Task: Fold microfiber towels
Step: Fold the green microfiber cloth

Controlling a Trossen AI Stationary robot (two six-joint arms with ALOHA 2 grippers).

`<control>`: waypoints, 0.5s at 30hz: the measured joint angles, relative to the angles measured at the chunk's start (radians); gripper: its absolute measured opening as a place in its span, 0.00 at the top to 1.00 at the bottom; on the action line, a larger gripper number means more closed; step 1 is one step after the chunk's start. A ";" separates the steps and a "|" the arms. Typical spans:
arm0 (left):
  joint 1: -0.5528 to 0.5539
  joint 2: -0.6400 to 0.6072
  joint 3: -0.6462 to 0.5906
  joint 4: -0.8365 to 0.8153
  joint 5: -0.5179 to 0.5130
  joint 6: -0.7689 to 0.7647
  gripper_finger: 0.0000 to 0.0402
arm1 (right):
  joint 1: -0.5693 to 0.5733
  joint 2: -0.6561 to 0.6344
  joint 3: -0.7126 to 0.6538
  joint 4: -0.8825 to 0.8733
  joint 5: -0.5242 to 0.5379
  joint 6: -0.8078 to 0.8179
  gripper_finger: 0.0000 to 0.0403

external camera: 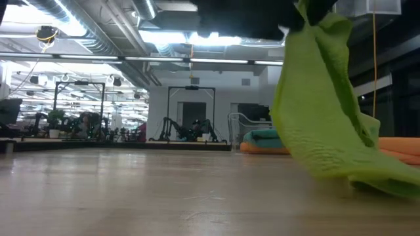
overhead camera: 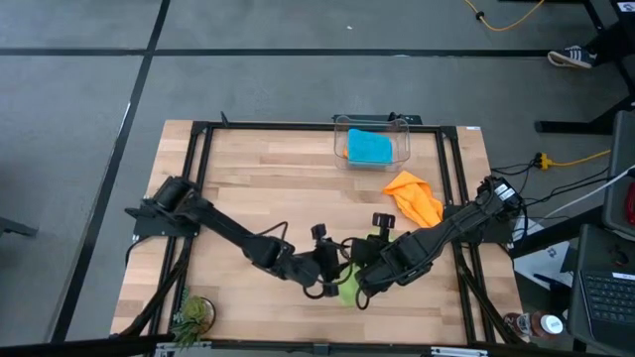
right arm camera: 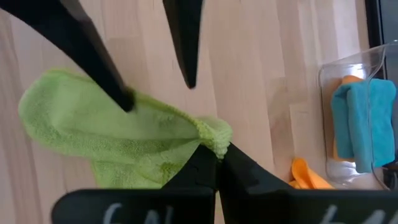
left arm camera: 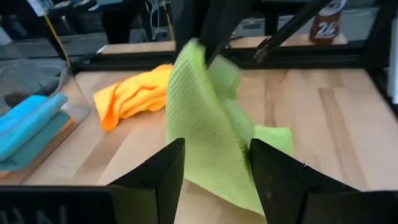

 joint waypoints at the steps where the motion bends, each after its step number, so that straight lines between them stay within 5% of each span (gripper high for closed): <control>1: 0.005 0.010 0.000 0.006 0.006 -0.012 0.57 | 0.000 0.000 0.000 0.000 0.001 0.000 0.99; 15: 0.009 0.145 0.001 -0.092 0.256 -0.256 0.57 | 0.001 0.000 0.000 -0.013 -0.001 -0.003 0.99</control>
